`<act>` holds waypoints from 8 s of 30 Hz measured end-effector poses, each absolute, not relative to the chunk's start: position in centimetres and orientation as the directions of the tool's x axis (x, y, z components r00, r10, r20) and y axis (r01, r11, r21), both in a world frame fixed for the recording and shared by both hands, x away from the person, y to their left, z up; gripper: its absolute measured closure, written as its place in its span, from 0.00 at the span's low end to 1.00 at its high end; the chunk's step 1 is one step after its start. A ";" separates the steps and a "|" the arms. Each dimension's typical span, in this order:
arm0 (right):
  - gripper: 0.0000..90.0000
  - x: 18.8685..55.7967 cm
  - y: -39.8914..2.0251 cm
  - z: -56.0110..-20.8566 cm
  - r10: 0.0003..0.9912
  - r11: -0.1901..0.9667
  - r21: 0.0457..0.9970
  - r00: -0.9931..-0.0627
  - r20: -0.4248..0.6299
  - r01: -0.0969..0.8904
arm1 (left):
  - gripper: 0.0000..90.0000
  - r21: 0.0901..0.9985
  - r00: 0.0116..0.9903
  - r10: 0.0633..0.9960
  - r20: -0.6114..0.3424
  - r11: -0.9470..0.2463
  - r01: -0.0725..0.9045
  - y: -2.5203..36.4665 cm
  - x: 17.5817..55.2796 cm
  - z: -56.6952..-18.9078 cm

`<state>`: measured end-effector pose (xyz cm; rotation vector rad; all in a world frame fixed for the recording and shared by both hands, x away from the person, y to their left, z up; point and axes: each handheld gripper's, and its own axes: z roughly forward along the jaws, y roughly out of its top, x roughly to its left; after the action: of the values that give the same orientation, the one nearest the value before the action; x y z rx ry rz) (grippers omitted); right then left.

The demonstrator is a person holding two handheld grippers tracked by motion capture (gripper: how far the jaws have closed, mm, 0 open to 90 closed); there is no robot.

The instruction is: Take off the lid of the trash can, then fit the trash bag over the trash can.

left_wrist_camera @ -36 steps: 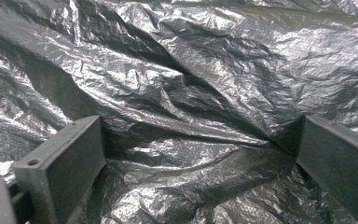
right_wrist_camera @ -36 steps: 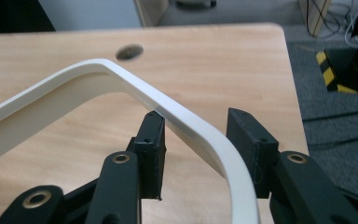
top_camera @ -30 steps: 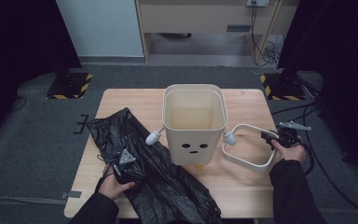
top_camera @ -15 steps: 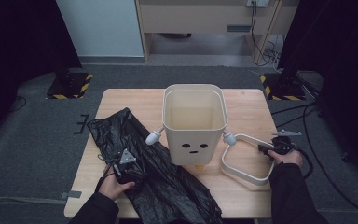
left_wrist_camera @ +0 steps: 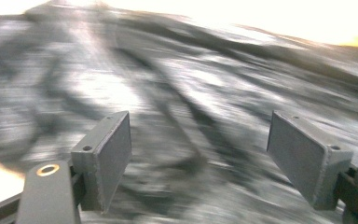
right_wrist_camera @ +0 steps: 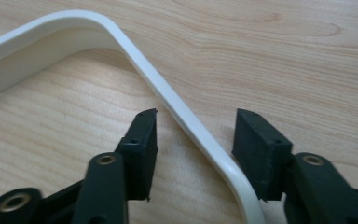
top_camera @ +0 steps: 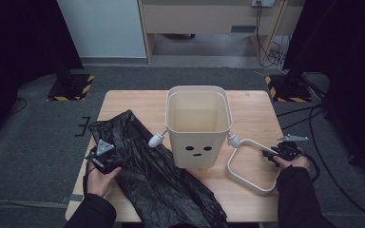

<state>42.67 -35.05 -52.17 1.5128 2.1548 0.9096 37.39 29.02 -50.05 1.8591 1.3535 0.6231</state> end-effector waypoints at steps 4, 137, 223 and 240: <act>0.41 41.8 -35.6 -51.3 0.934 0.176 0.730 -0.347 0.090 0.661 | 0.23 0.778 0.225 0.974 0.003 -0.144 0.612 30.4 38.7 -51.0; 0.37 41.3 -35.5 -47.0 0.907 -0.034 0.903 -0.367 0.208 0.429 | 0.65 0.995 0.829 0.554 -0.074 -0.013 0.097 11.2 34.0 -30.8; 0.54 40.2 -20.7 -28.5 0.576 0.006 0.995 -0.814 0.079 0.101 | 0.41 0.965 0.713 0.654 -0.254 0.220 0.142 17.4 37.4 -33.8; 0.47 39.5 -25.1 -29.8 0.630 -0.080 0.990 -0.764 0.139 0.114 | 0.95 0.949 0.686 0.657 -0.313 0.252 0.191 16.5 37.4 -33.1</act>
<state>39.52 -25.06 -29.77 0.8036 1.8285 1.9021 37.38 16.48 -33.07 1.3090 0.8008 0.3677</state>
